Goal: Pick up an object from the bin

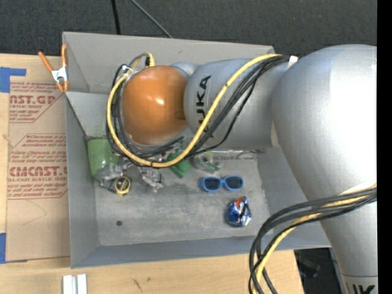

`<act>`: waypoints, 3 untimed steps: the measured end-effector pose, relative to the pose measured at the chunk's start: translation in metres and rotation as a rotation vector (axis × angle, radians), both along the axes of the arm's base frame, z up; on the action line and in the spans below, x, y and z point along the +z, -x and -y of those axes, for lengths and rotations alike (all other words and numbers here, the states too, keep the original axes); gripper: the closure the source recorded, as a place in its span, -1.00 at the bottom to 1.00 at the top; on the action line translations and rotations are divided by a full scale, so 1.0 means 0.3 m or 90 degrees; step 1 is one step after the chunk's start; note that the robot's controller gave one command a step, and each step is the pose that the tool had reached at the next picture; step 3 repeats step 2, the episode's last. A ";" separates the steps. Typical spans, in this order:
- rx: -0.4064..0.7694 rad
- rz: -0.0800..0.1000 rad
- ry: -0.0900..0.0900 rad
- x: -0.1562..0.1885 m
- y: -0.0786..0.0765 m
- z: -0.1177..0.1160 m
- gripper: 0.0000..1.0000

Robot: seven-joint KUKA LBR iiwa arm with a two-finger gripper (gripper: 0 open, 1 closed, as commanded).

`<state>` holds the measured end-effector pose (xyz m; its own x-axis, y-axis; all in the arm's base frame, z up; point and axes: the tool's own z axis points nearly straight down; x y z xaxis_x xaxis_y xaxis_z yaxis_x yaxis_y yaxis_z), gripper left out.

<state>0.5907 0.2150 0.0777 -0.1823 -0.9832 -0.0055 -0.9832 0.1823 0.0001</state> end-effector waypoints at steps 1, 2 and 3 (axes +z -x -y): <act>0.000 0.001 0.000 0.006 -0.003 -0.001 1.00; 0.006 0.005 0.000 0.428 0.097 0.035 1.00; 0.006 0.005 0.000 0.428 0.097 0.035 1.00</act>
Offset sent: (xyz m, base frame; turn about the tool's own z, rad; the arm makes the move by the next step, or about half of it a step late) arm 0.0000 0.0000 0.0000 0.0000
